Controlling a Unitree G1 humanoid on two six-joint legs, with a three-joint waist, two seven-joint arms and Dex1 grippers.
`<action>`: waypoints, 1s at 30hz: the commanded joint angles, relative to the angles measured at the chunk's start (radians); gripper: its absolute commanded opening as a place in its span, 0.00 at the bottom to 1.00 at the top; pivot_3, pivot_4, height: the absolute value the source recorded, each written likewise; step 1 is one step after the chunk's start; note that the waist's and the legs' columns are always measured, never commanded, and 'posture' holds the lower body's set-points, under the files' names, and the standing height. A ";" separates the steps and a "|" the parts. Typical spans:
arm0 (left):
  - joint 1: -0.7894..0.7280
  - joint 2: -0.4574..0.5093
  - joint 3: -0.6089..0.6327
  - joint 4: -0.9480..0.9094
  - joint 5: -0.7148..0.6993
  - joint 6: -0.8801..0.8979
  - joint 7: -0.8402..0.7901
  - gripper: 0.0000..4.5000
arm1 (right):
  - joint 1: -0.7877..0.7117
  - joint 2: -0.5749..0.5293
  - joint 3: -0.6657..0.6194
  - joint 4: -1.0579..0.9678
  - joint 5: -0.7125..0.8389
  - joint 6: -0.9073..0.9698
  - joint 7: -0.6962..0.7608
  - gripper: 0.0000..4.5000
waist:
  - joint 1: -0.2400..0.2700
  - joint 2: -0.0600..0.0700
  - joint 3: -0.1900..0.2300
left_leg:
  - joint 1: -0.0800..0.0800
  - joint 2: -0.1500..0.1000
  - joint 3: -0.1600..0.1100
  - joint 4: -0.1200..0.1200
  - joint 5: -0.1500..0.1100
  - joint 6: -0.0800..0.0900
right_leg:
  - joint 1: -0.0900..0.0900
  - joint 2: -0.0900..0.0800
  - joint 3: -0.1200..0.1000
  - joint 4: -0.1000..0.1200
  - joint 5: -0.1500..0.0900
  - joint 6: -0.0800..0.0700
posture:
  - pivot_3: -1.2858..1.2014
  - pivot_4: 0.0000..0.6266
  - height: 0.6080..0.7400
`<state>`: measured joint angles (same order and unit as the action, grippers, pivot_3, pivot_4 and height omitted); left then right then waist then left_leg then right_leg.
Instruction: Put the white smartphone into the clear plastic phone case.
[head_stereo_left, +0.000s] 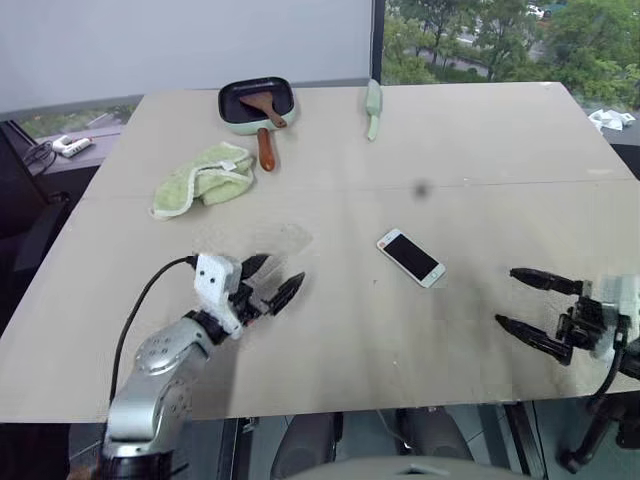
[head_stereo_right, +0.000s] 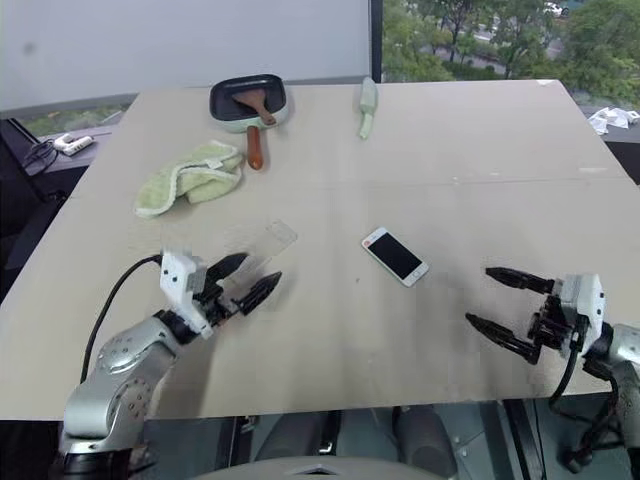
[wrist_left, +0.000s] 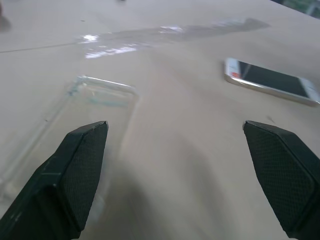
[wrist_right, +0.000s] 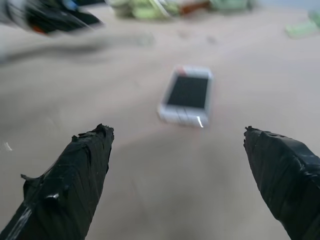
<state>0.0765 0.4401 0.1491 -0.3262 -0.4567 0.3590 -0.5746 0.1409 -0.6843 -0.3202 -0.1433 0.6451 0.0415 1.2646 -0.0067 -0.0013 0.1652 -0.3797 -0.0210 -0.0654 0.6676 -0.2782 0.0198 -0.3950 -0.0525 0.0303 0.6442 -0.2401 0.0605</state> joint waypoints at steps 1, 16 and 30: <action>-0.044 -0.008 -0.020 0.053 0.047 -0.009 0.032 1.00 | -0.023 -0.008 0.008 -0.121 0.073 0.075 -0.035 1.00 | 0.001 0.000 0.000 | 0.000 0.000 0.000 0.000 0.000 0.000 | 0.000 0.000 0.000 0.000 0.000 0.000 | 0.52 0.24 1.00; -0.091 -0.048 -0.058 0.145 0.077 0.081 0.066 0.30 | -0.007 -0.001 0.026 -0.210 0.067 0.104 -0.066 1.00 | 0.009 0.000 -0.001 | 0.000 0.000 -0.001 0.000 0.000 0.000 | 0.000 -0.001 -0.001 0.000 0.000 0.000 | 0.52 0.24 1.00; -0.062 0.024 -0.141 0.004 0.030 0.067 -0.128 0.03 | -0.011 -0.021 0.044 -0.137 -0.027 0.031 0.001 1.00 | 0.019 0.000 0.000 | -0.001 -0.001 -0.001 0.000 0.000 0.000 | -0.001 -0.001 -0.002 0.000 0.000 0.000 | 0.52 0.24 1.00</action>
<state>0.0122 0.4481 0.0208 -0.2628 -0.3999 0.4347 -0.6534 0.1242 -0.6907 -0.2698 -0.2816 0.6279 0.0996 1.2472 0.0122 -0.0013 0.1649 -0.3809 -0.0219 -0.0667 0.6674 -0.2782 0.0197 -0.3956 -0.0535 0.0287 0.6442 -0.2403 0.0602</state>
